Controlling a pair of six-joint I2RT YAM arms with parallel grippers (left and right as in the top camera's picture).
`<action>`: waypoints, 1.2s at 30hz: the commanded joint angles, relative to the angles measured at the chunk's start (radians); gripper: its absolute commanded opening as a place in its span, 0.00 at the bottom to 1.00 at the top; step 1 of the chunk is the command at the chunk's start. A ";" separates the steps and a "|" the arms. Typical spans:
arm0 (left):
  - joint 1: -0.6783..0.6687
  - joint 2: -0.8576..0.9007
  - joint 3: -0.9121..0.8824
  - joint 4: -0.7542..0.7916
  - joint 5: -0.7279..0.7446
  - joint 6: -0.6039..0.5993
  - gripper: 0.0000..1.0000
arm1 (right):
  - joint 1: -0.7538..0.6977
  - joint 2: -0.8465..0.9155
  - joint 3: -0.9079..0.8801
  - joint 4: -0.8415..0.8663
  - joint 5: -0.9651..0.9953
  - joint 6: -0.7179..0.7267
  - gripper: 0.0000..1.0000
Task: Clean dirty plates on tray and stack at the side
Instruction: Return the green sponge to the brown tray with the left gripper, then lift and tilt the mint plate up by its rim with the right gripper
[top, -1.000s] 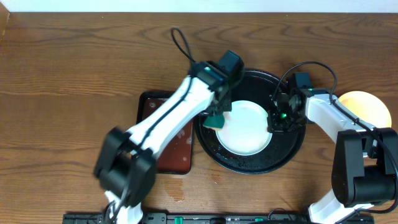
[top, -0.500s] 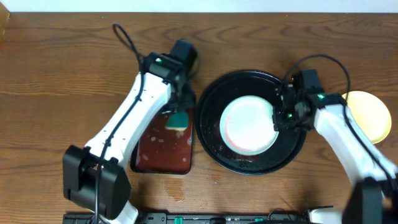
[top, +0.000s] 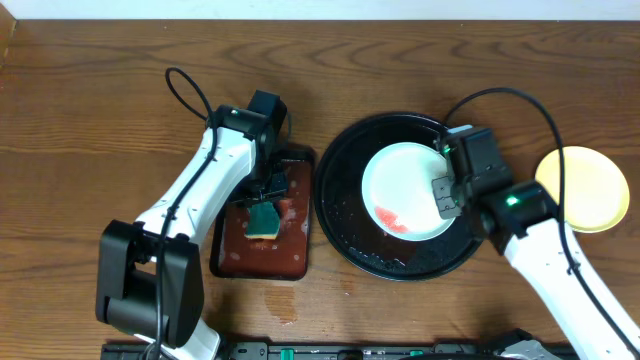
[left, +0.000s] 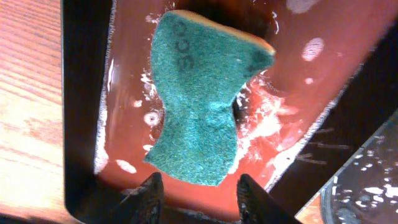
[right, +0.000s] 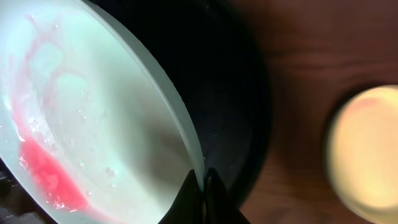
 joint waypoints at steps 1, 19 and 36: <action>0.006 -0.062 0.009 -0.004 0.018 0.016 0.45 | 0.080 -0.048 0.003 -0.005 0.201 0.010 0.01; 0.005 -0.411 0.008 -0.011 0.017 0.016 0.80 | 0.513 -0.086 0.003 -0.047 0.746 0.010 0.01; 0.005 -0.412 0.008 -0.011 0.017 0.016 0.80 | 0.621 -0.086 0.003 -0.046 0.958 0.010 0.01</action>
